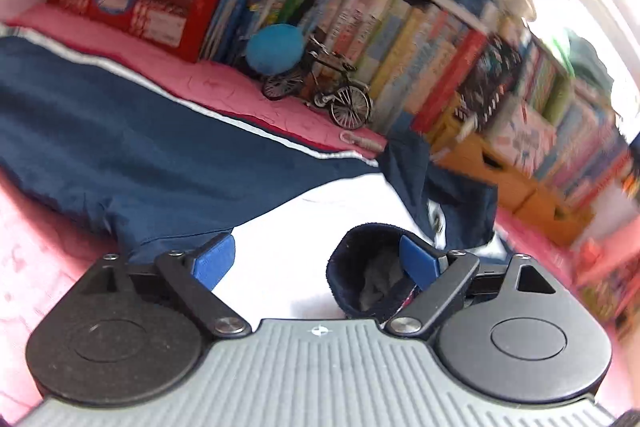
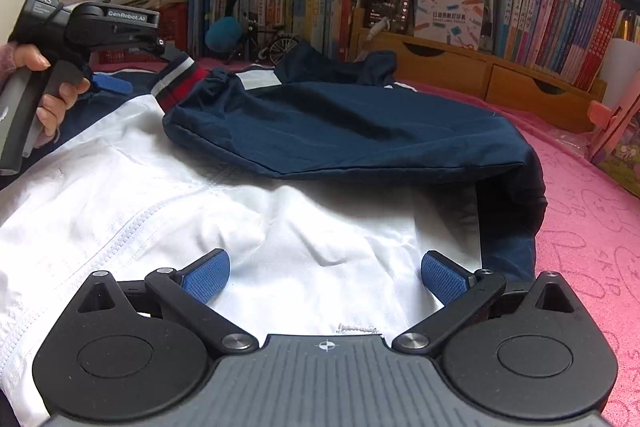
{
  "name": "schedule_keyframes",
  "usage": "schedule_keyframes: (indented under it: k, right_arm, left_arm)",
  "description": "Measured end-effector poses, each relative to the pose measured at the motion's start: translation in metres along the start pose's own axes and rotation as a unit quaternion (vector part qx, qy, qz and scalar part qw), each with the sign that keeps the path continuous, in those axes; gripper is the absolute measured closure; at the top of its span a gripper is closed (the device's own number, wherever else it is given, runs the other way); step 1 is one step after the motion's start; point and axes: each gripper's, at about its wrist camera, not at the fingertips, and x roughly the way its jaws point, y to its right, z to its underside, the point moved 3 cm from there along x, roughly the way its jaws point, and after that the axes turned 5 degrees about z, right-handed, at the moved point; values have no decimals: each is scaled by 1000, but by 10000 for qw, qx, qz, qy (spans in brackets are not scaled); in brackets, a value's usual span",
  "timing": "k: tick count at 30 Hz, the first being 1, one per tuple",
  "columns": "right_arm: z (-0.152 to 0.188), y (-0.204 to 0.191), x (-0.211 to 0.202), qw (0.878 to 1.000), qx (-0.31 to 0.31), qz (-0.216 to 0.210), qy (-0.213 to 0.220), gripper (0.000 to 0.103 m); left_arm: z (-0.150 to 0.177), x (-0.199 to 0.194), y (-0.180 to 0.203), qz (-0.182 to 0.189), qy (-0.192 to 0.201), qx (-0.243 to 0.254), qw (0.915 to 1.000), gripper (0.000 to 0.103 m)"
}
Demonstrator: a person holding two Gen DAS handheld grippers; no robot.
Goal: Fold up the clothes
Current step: 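Pull the cuff with the left gripper, folding the navy side over the front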
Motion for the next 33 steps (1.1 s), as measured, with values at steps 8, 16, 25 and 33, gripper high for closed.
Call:
schedule_keyframes:
  k: [8, 16, 25, 33]
  right_arm:
    - [-1, -2, 0, 10000, 2, 57, 13, 0]
    - [-1, -4, -1, 9999, -24, 138, 43, 0]
    - [-5, -1, -2, 9966, -406, 659, 267, 0]
    - [-23, 1, 40, 9499, -2318, 2004, 610, 1]
  left_arm:
    - [9, -2, -1, 422, -181, -22, 9989, 6]
    - [23, 16, 37, -491, 132, 1659, 9848, 79]
    - [-1, 21, 27, -1243, 525, 2794, 9506, 67]
    - [8, 39, -3, -1361, -248, 2406, 9607, 35]
